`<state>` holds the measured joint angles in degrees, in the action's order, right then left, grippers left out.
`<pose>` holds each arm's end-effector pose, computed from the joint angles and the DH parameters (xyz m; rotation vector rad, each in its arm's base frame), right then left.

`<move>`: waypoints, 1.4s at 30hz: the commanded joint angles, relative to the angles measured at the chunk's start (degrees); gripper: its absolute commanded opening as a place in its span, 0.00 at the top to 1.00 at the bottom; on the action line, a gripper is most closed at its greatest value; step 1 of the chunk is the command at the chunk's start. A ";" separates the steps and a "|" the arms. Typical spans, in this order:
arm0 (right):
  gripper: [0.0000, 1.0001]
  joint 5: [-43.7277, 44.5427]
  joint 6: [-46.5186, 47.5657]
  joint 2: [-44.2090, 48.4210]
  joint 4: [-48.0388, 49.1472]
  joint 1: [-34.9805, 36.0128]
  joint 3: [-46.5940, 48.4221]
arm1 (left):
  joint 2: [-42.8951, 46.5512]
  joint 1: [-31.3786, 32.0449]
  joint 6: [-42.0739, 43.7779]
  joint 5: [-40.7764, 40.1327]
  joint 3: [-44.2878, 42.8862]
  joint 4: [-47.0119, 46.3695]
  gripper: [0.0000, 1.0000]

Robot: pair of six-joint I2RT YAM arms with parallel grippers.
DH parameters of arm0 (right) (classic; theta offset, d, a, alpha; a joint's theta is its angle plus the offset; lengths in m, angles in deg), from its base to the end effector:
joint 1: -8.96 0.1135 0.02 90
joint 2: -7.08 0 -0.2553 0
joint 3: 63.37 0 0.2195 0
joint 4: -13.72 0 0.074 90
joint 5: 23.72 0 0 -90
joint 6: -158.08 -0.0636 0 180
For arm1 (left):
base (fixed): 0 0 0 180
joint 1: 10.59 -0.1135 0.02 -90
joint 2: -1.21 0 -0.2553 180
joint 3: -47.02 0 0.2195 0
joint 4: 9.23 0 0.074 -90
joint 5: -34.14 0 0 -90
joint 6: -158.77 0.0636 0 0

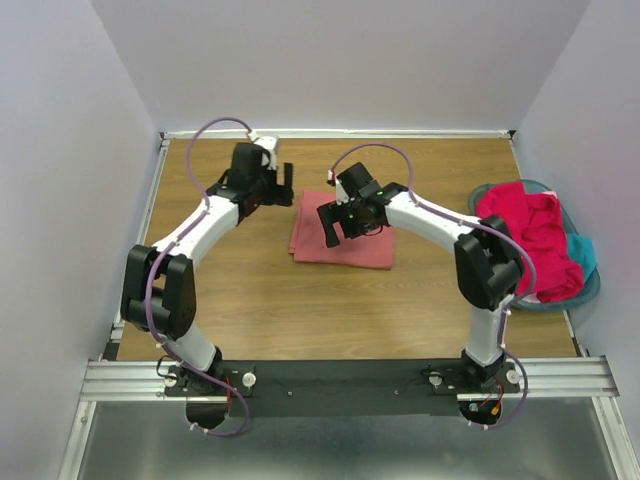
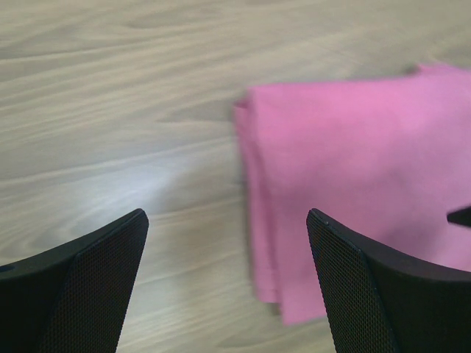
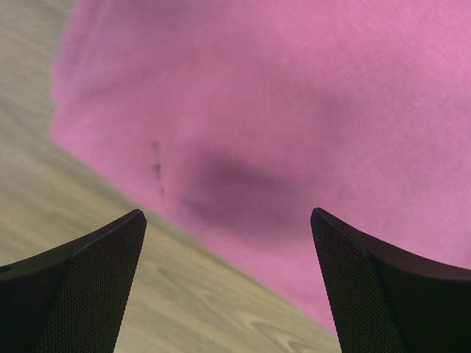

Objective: Fold and stack the t-shirts
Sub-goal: Put the neatly folded tshirt into the corner of the board with the right arm

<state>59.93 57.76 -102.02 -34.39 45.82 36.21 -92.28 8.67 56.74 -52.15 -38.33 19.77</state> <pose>0.3106 0.2417 0.2026 -0.6456 2.5529 0.4397 0.3408 -0.1234 0.2542 0.1774 2.2360 -0.3706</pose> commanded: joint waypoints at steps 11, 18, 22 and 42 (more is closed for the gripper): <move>0.00 7.32 7.59 -10.61 -1.24 -4.07 2.94 | 6.13 -9.95 2.01 3.68 -0.29 2.50 0.04; 0.00 1.88 24.02 -11.05 -2.20 -20.13 1.62 | 5.87 -11.62 2.63 5.26 -1.08 3.38 0.04; 0.00 -1.03 35.44 -12.98 -2.29 -26.48 2.85 | 5.16 -11.88 3.15 6.57 -1.61 4.08 0.04; 0.00 -4.64 49.35 -34.77 -9.23 -36.33 38.34 | 4.64 -13.82 4.21 8.07 -2.66 5.48 0.04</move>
<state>53.14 104.14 -130.61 -41.91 10.02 70.90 -87.10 -4.33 59.97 -45.81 -38.88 24.04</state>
